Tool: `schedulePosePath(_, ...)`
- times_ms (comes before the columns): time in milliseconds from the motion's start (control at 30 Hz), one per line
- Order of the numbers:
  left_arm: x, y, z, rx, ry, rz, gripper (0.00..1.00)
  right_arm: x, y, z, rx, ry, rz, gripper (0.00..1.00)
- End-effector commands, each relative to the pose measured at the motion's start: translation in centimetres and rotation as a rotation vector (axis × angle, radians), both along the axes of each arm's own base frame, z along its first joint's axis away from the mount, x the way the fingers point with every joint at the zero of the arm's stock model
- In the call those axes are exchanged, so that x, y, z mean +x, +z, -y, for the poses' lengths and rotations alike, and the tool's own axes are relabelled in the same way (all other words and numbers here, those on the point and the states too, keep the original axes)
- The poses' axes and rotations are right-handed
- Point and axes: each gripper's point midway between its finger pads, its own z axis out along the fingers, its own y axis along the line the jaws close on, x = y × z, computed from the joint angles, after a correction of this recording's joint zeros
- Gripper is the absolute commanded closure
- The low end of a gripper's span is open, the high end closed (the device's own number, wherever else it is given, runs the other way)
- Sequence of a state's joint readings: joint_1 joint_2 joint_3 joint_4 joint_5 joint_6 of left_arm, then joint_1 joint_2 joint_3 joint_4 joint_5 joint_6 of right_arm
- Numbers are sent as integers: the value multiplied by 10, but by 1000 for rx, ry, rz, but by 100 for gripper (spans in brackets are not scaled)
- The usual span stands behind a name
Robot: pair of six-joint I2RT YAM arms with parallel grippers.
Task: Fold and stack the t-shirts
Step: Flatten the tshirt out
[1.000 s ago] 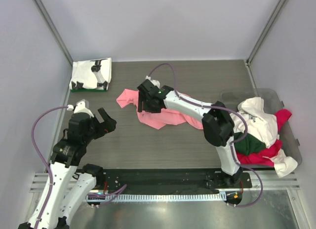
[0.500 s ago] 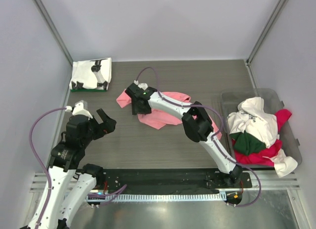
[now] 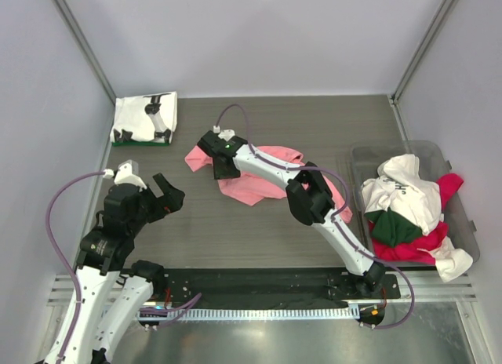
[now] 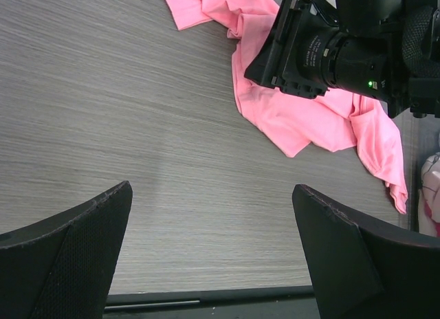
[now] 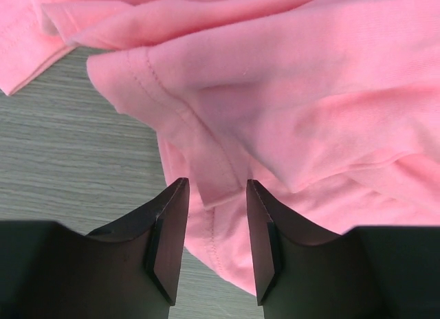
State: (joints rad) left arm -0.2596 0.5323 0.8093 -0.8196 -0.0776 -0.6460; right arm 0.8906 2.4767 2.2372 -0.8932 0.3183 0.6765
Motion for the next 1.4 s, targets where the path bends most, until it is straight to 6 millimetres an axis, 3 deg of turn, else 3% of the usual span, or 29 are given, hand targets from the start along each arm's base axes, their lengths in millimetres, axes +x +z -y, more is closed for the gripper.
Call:
schedulePosePath(0,4,13,4,-11,-20,56,0,11,23,0,-8,-4,68,55)
schedulePosePath(467,4,13,3,-9,-14,58,0,2,-2,-4,-23,18,12,62)
schedulePosePath(600,4,13,2,-9,-14,58,0,2,-5,-2,-34,17,11,73)
schedulePosePath(833,4,12,3,-9,-16,57,0,4,12,1,-35,9,39,82)
schedulePosePath(1133,4,13,2,-11,-13,59,0,5,45,7,-22,16,72,80)
schedulePosePath(1367,4,12,2,-10,-10,55,0,3,45,8,-24,21,65,78)
